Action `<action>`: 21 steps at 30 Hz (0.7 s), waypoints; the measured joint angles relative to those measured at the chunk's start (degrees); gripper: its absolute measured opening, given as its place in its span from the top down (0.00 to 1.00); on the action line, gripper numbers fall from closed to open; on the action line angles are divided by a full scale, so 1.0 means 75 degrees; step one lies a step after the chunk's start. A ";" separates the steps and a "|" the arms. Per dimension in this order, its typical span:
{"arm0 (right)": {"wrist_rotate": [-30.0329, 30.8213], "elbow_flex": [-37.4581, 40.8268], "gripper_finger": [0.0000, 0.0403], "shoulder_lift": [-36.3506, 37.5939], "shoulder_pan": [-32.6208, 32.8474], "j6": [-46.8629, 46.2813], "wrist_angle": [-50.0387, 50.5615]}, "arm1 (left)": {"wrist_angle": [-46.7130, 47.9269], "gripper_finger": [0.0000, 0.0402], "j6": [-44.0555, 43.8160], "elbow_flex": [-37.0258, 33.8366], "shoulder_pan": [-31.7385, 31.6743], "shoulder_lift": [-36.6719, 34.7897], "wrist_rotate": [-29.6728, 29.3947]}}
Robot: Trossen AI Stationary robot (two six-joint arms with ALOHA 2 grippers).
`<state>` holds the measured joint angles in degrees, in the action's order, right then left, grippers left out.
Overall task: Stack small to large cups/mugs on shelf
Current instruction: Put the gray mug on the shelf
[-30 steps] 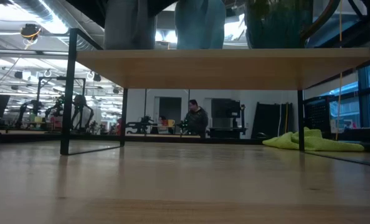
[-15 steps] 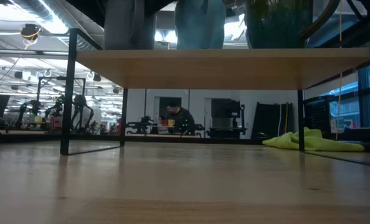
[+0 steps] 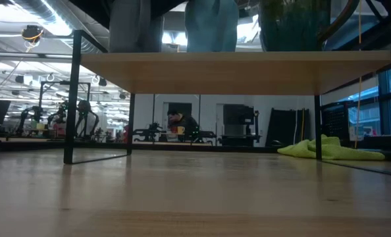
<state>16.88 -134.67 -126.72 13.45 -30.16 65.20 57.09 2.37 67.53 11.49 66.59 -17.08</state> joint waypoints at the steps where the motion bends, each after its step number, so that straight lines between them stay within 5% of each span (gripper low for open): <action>1: 0.0003 0.0000 1.00 0.0000 0.0000 0.0046 0.0002 | 0.0013 0.89 0.0065 0.0000 0.0000 0.0003 0.0000; 21: 0.0140 0.0000 0.97 0.0000 -0.0023 0.0053 -0.0039 | 0.0039 0.89 0.0144 -0.0010 0.0003 0.0001 -0.0023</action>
<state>17.94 -134.67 -126.72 13.28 -29.76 64.91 57.39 3.45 67.45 11.51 66.60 -17.26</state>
